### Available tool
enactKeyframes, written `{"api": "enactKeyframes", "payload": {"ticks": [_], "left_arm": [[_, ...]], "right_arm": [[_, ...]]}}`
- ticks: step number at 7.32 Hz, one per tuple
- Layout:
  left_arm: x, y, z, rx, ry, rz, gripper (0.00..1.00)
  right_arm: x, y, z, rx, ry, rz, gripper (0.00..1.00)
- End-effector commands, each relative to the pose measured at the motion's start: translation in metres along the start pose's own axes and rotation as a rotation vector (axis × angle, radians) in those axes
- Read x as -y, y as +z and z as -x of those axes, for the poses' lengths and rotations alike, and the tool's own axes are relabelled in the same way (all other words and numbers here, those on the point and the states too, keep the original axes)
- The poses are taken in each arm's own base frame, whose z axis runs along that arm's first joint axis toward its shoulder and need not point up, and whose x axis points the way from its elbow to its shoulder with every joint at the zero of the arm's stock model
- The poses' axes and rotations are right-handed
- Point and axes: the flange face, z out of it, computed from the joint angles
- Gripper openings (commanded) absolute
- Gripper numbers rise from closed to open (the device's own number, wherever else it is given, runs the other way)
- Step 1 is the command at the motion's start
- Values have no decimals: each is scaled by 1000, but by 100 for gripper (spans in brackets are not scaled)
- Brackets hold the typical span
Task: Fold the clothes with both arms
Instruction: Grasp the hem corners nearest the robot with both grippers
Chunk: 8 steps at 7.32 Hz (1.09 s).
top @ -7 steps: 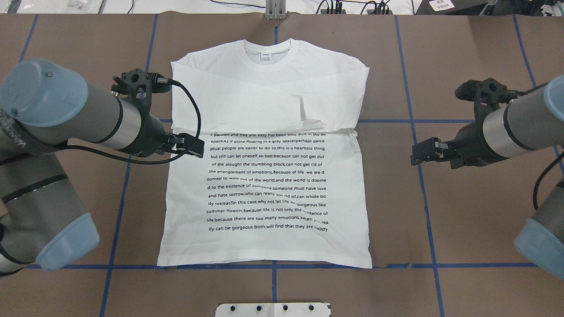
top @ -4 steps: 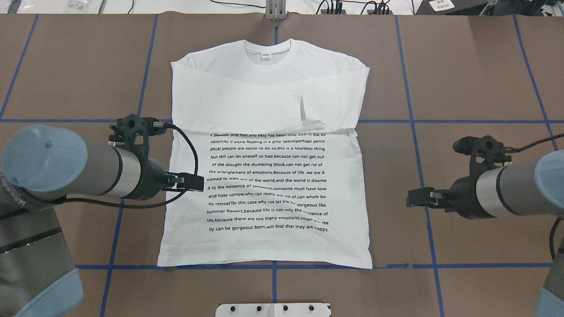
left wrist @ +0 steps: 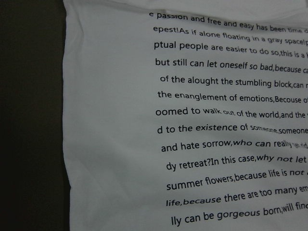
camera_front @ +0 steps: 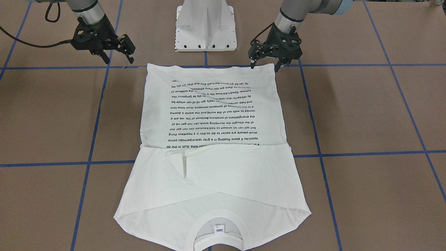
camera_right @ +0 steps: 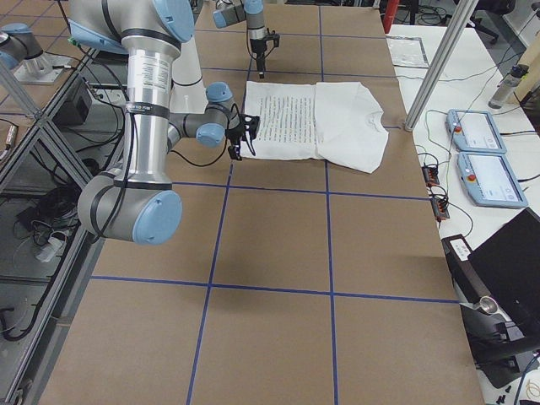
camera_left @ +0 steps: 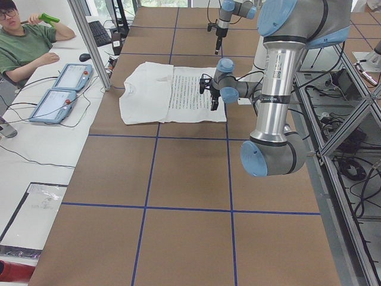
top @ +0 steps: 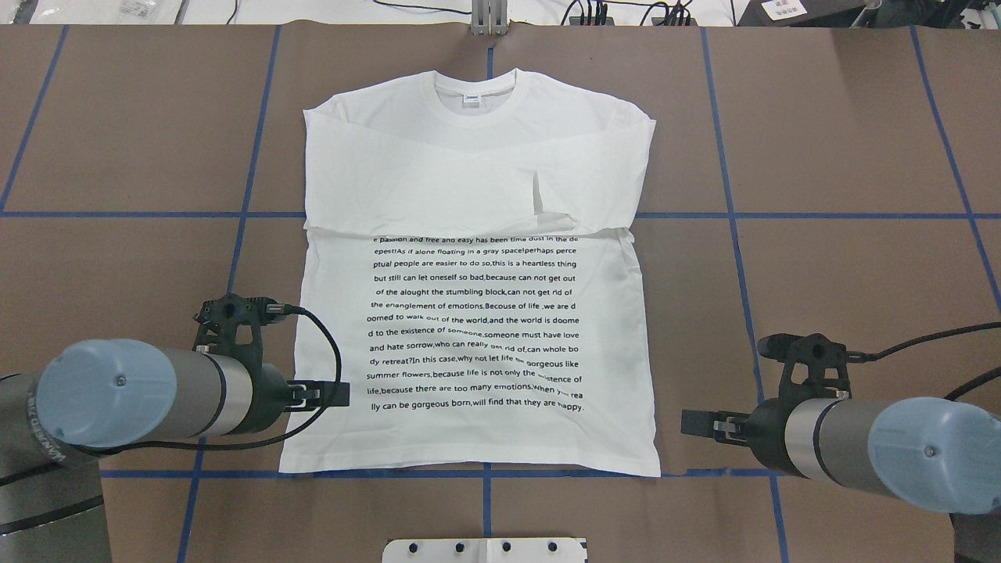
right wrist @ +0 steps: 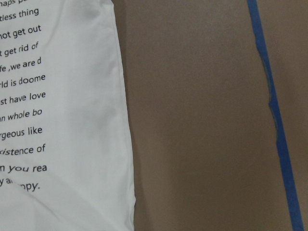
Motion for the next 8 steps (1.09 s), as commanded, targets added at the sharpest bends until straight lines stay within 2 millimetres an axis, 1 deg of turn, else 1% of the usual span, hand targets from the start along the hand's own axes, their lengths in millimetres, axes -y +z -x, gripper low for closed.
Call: {"api": "enactKeyframes", "payload": {"ticks": [1,3,4,5,6,7,8], "left_arm": [[-26,31,12,59,-10,31,98],[-30,51,23,69,-7,40,96],[-33,55,31,35,-5,38,96],[-35,55,31,13,-20,42,92],[-41,57,30,11,-28,52,86],[-44,58,30,12,-31,58,85],[-45,58,30,13,-31,61,78]], "right_arm": [[-9,3,2,2,-3,-2,100],[-9,3,2,0,-3,-2,100],[-8,3,2,0,-2,-3,100],[-8,3,2,0,-1,-6,100],[-7,3,2,0,-1,-15,100],[-7,3,3,2,-1,-15,100],[-7,3,2,0,-1,-15,100]]}}
